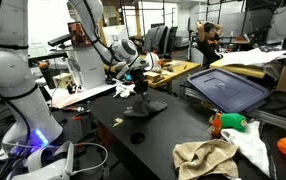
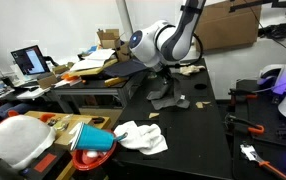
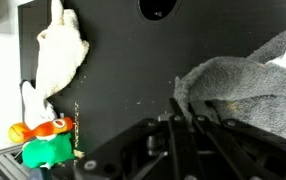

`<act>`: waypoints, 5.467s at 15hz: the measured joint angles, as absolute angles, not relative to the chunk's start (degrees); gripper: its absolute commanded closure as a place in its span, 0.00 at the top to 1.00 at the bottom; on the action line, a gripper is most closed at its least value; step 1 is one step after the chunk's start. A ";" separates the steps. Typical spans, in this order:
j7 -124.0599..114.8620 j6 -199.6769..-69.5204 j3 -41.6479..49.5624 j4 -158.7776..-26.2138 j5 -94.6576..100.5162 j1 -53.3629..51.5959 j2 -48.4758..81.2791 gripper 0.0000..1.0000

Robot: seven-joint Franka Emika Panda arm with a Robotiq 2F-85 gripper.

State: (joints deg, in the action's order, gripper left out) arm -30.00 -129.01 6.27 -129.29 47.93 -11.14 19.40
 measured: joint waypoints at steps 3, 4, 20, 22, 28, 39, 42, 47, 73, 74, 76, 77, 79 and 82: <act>-31.69 -129.02 6.25 -129.31 49.11 -10.87 19.37 0.01; -32.35 -129.07 6.19 -129.33 49.12 -10.76 19.17 0.01; -48.76 -150.20 10.45 -145.85 37.41 5.11 12.69 0.01; -44.54 -157.40 10.53 -149.06 31.43 6.69 12.63 0.01; -17.33 -175.29 -3.96 -159.44 1.92 25.18 10.76 0.01; 1.68 -179.17 -26.88 -159.01 -26.54 57.10 8.36 0.36; 1.61 -185.50 -17.45 -158.66 -25.91 50.74 8.42 0.59; 2.94 -194.67 -15.17 -158.66 -31.43 40.39 8.27 0.95; -12.55 -173.62 11.36 -143.90 -17.16 -3.91 21.70 0.00; -12.86 -172.28 11.06 -143.82 -16.94 -3.74 21.70 0.00; -13.20 -170.42 10.89 -143.79 -16.45 -3.56 21.73 0.00; -13.92 -170.06 10.93 -143.78 -15.84 -3.55 21.80 0.00; -15.16 -170.00 11.11 -143.75 -14.49 -3.60 22.08 0.00; -16.60 -170.02 12.16 -143.65 -12.10 -3.99 22.56 0.00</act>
